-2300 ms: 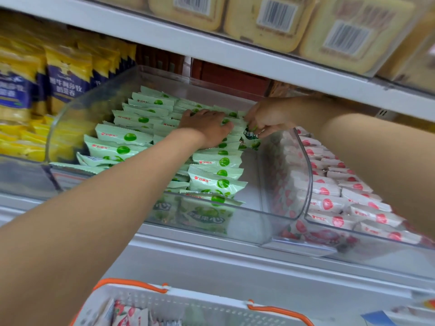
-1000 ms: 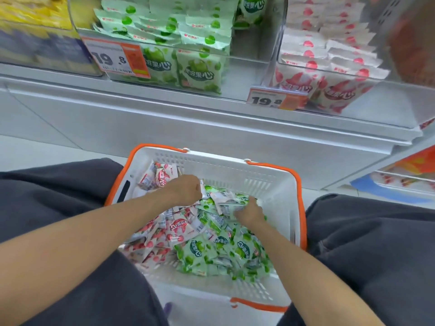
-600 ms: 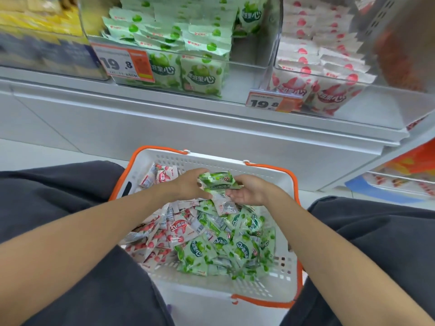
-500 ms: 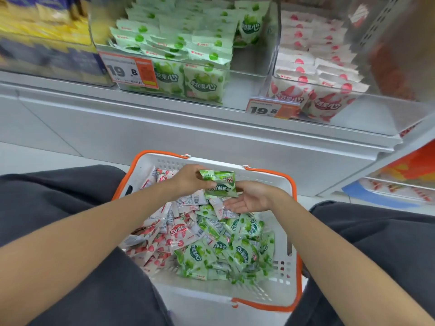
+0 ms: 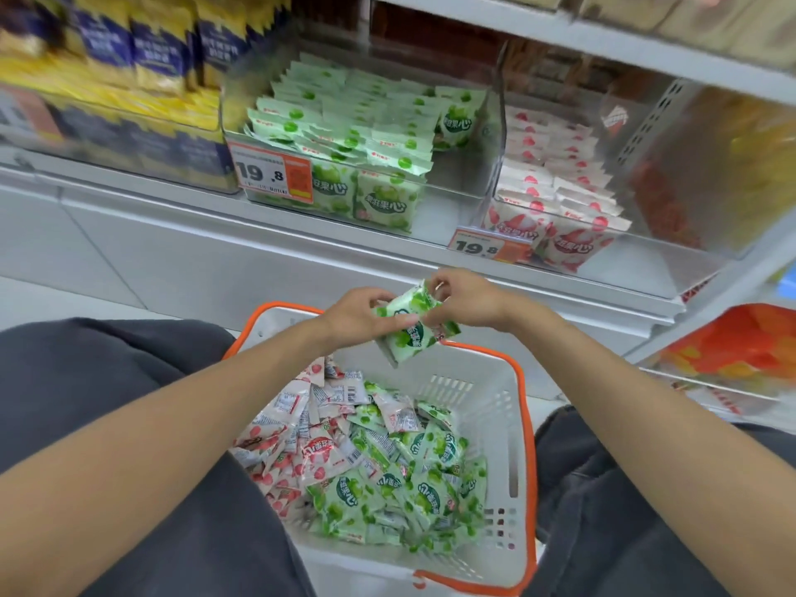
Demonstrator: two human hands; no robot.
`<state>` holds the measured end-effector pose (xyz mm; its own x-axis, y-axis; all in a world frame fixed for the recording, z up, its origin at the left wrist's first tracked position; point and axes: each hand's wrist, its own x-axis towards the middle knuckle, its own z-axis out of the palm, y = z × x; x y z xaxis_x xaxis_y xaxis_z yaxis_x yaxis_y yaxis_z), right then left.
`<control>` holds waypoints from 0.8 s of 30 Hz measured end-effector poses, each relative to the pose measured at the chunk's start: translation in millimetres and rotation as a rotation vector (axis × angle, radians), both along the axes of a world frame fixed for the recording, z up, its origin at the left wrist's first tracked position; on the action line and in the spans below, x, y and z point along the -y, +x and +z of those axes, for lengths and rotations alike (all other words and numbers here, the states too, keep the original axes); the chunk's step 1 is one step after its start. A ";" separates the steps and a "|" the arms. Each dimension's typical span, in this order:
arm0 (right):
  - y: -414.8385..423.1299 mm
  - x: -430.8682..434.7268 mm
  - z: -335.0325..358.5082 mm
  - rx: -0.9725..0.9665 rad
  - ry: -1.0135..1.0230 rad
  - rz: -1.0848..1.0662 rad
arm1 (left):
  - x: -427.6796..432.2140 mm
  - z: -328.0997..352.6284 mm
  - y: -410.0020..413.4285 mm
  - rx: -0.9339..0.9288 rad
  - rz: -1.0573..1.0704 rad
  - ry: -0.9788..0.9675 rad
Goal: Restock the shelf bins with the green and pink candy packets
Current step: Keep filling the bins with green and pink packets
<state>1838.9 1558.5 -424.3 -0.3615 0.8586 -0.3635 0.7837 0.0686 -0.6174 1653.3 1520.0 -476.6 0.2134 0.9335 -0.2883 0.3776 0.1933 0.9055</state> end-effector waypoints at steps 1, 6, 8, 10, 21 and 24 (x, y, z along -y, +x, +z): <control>2.4 1.1 4.3 -0.139 -0.045 -0.115 | -1.2 2.9 -2.1 0.070 0.039 -0.069; 13.1 21.3 -4.5 -0.558 -0.273 -0.427 | -7.2 10.5 -4.1 0.353 0.196 -0.177; 18.4 25.1 -9.8 -0.368 -0.113 -0.338 | -8.3 18.0 -3.9 0.077 0.081 0.023; 19.6 25.9 -6.7 -0.247 0.131 -0.183 | -10.7 27.9 -3.1 -0.216 -0.071 0.239; 14.7 8.3 46.1 -0.167 0.225 -0.088 | -11.6 45.1 -2.6 0.076 -0.047 0.177; 16.8 3.7 68.6 0.038 0.251 0.064 | -15.9 46.3 1.5 -0.009 -0.051 0.250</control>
